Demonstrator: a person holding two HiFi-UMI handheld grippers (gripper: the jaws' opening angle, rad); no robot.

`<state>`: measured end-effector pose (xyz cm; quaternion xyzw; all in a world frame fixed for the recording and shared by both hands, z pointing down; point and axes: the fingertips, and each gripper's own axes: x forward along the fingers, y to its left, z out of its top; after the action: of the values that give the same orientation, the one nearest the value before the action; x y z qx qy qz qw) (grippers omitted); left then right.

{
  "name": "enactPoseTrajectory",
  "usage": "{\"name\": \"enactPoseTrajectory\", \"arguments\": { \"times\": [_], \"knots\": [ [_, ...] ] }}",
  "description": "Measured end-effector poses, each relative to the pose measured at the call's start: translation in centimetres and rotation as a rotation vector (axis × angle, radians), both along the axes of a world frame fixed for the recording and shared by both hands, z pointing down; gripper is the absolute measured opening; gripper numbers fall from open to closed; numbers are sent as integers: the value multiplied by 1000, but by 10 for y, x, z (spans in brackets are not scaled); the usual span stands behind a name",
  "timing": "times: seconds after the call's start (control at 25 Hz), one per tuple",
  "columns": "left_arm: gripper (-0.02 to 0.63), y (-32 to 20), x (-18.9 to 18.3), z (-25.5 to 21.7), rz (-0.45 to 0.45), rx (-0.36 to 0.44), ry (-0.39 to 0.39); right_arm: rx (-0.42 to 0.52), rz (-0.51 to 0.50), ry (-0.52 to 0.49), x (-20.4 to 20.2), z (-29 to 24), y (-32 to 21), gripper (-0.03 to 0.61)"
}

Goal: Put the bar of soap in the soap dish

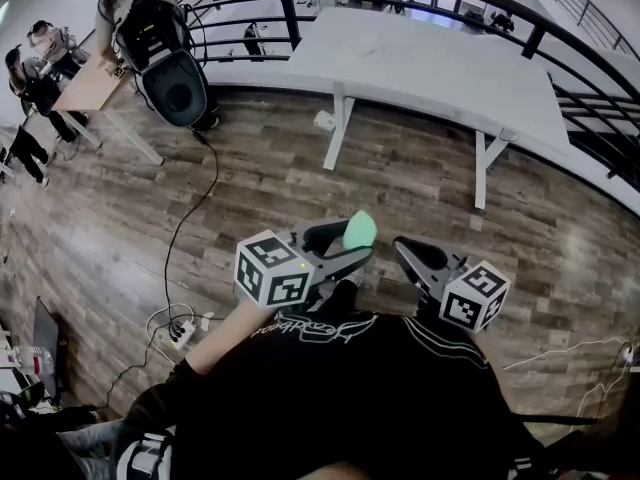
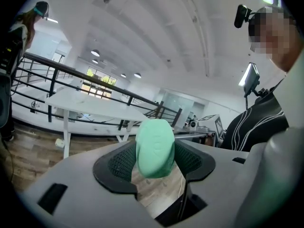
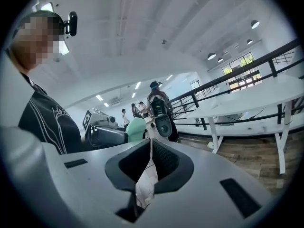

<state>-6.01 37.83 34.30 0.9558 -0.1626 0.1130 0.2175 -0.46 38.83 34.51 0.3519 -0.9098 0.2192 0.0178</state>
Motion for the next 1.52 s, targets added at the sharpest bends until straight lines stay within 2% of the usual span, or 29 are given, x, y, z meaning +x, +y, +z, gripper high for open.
{"name": "enactPoseTrajectory", "arguments": {
  "times": [0.36, 0.64, 0.96, 1.52],
  "knots": [
    [261, -148, -5, -12, 32, -11, -23, -23, 41, -18, -4, -11, -145, 18],
    [260, -233, 3, -30, 68, 40, -6, -8, 72, -9, 0, -19, -224, 18],
    [261, -274, 1, -31, 85, 53, 7, 2, 98, 16, 0, -24, -262, 18],
    [259, -314, 12, -4, 37, 26, -22, -33, 49, 0, 15, 3, -301, 18]
  ]
}}
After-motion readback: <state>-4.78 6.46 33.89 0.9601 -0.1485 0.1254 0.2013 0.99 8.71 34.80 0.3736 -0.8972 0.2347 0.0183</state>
